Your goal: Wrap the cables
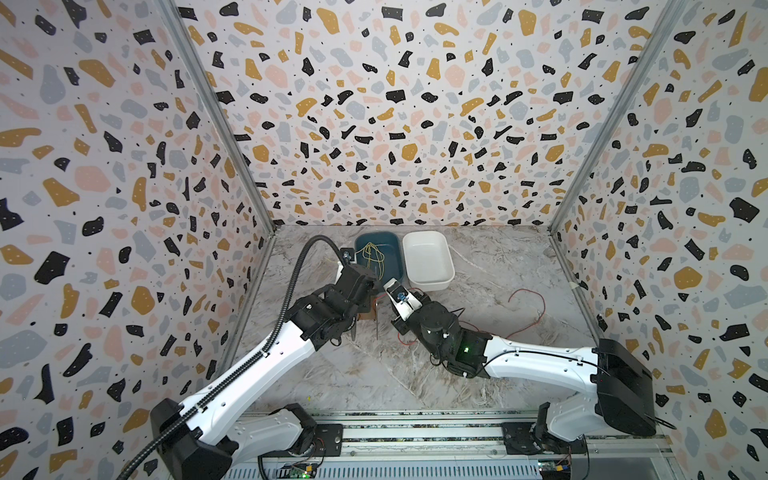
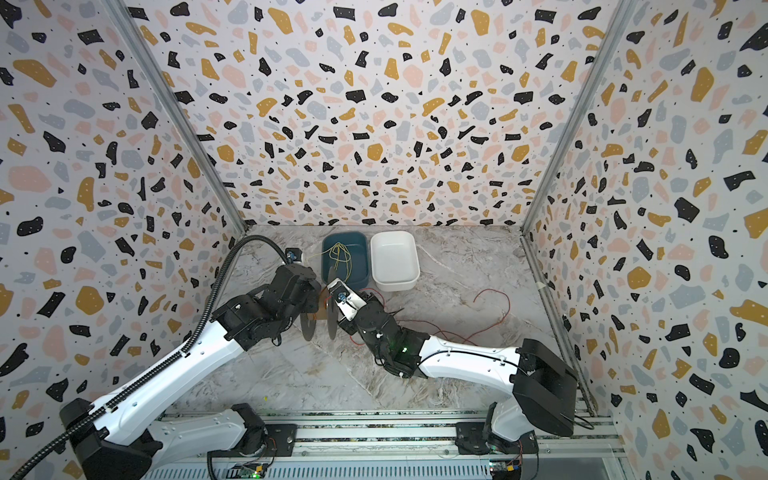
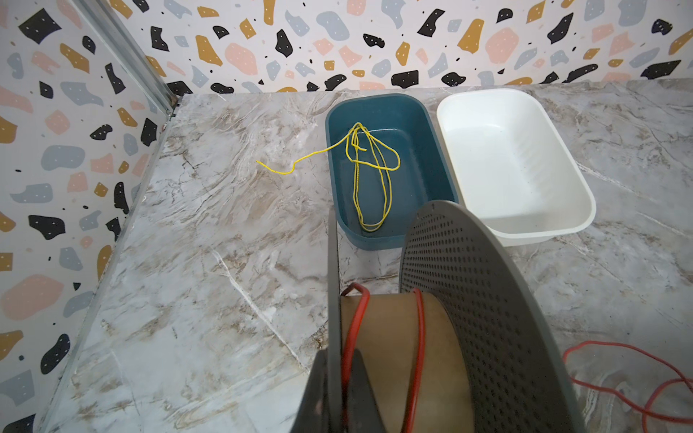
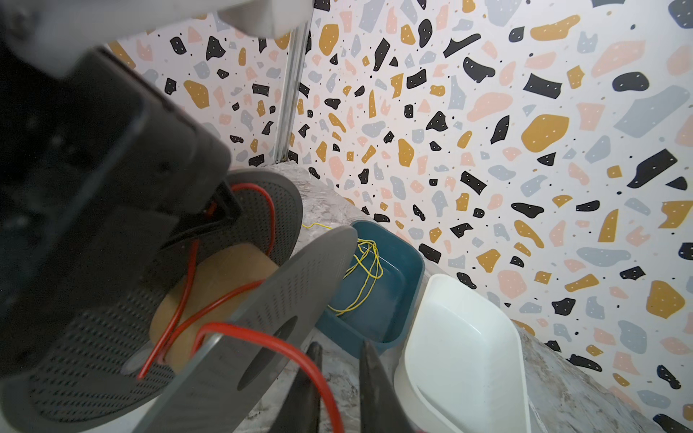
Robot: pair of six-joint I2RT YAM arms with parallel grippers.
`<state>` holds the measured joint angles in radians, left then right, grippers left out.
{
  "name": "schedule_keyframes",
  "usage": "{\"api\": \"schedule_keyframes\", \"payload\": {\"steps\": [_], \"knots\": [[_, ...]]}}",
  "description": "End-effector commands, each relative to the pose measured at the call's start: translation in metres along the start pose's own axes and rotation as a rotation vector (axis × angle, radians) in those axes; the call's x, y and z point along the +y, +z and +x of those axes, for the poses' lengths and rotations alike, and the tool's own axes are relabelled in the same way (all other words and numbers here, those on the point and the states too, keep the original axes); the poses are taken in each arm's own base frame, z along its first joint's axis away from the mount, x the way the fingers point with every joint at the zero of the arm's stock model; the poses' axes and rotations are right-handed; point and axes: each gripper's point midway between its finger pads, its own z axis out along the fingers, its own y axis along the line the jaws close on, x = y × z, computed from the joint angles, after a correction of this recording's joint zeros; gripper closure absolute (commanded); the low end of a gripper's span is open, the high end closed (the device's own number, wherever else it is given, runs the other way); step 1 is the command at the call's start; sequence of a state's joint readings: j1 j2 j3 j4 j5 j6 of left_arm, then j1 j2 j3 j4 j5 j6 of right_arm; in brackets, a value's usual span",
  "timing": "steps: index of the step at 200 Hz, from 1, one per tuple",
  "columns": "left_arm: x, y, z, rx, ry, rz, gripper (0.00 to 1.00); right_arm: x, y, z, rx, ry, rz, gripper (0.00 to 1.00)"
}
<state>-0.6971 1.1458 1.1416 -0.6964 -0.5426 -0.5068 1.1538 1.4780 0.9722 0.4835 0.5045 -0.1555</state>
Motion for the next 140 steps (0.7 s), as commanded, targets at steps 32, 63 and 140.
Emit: {"api": "schedule_keyframes", "payload": {"steps": [32, 63, 140], "knots": [[-0.011, -0.014, -0.014, -0.042, 0.031, 0.077, 1.00, -0.017, 0.014, -0.030, -0.039, 0.019, -0.015, 0.78], [-0.013, -0.016, -0.008, -0.024, 0.074, 0.098, 1.00, -0.025, 0.030, -0.025, -0.006, 0.029, -0.059, 0.75], [-0.014, -0.030, -0.009, -0.028, 0.131, 0.159, 1.00, -0.056, 0.052, -0.006, 0.065, 0.049, -0.143, 0.71]]}}
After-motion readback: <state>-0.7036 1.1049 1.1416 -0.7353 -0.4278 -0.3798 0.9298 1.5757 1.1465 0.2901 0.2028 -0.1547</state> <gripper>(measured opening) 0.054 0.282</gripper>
